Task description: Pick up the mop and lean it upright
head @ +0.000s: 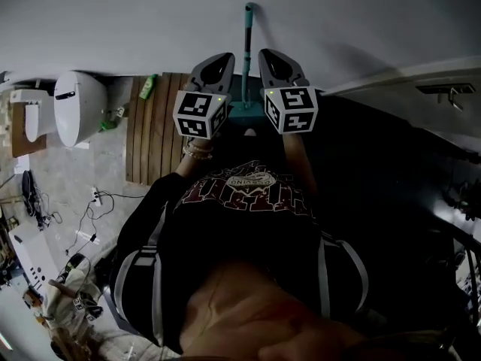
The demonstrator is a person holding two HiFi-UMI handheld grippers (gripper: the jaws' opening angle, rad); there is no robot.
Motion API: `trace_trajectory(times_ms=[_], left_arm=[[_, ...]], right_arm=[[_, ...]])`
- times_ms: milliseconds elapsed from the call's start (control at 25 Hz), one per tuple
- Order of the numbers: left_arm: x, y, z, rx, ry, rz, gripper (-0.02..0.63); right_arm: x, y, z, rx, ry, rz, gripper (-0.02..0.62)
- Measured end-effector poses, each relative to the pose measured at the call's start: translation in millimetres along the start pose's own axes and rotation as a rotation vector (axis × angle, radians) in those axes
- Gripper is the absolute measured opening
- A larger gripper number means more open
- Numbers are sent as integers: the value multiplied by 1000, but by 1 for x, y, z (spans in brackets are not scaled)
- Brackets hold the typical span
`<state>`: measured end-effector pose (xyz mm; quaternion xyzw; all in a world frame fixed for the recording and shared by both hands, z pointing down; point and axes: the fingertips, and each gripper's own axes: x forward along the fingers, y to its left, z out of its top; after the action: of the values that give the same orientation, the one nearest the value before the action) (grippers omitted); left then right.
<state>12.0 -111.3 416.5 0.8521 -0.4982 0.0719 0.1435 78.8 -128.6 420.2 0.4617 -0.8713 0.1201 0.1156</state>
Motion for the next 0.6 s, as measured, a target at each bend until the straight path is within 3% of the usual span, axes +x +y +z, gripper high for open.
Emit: trace_trajectory(times_ms=[600], left_arm=[[38, 50, 12, 26, 40, -156, 40]], right_arm=[[67, -18, 4, 46, 15, -158, 20]])
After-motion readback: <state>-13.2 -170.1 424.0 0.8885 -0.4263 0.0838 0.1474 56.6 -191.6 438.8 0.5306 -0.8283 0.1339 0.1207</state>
